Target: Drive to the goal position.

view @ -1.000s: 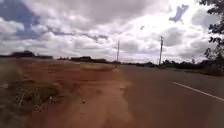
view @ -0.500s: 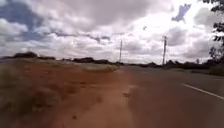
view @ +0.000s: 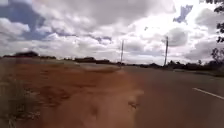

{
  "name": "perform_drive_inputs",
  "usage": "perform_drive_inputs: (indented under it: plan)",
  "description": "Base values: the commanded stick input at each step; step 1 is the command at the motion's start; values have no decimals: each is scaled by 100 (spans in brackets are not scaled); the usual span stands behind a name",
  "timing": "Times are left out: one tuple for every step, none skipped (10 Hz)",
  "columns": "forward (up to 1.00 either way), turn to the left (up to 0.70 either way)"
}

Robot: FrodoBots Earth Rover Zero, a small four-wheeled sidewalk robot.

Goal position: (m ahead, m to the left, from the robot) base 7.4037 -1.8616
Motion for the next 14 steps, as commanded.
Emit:
perform_drive_inputs:
  plan:
    - [85,-4]
    - [85,-24]
    - [85,-26]
    - [85,-27]
    - [85,-27]
    - [85,-28]
    - [85,-19]
    - [85,-11]
    - [85,0]
    - [85,0]
    - [85,0]
    - [85,0]
    - [85,0]
    - [85,0]
